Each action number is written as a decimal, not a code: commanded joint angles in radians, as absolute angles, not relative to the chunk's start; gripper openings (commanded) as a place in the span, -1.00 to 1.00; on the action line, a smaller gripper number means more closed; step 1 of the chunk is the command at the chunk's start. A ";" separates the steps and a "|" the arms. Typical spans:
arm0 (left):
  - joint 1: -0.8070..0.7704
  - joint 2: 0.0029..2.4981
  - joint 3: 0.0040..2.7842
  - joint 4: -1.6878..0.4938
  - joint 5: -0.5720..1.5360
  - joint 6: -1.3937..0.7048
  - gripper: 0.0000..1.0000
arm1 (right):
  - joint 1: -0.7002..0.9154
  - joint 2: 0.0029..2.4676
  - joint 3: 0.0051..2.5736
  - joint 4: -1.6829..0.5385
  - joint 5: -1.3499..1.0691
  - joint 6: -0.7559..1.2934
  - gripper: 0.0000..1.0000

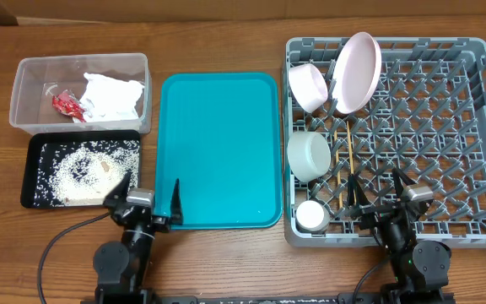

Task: Sort waste into correct bins and load items into the dishwasher

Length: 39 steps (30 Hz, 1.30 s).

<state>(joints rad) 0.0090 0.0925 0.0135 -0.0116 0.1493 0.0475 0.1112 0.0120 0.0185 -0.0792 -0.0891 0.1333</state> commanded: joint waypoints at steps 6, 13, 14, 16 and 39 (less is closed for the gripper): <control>0.015 0.003 0.005 -0.067 0.123 0.045 0.99 | 0.106 0.003 0.008 -0.076 -0.084 0.130 1.00; 0.014 0.004 0.005 -0.067 0.123 0.045 0.99 | 0.106 0.003 0.008 -0.076 -0.084 0.130 1.00; 0.014 0.004 0.005 -0.067 0.123 0.045 0.99 | 0.106 0.003 0.008 -0.076 -0.084 0.130 1.00; 0.014 0.004 0.005 -0.067 0.123 0.045 1.00 | 0.106 0.003 0.008 -0.076 -0.084 0.130 1.00; 0.014 0.005 0.005 -0.067 0.123 0.045 1.00 | 0.106 0.003 0.008 -0.076 -0.084 0.130 1.00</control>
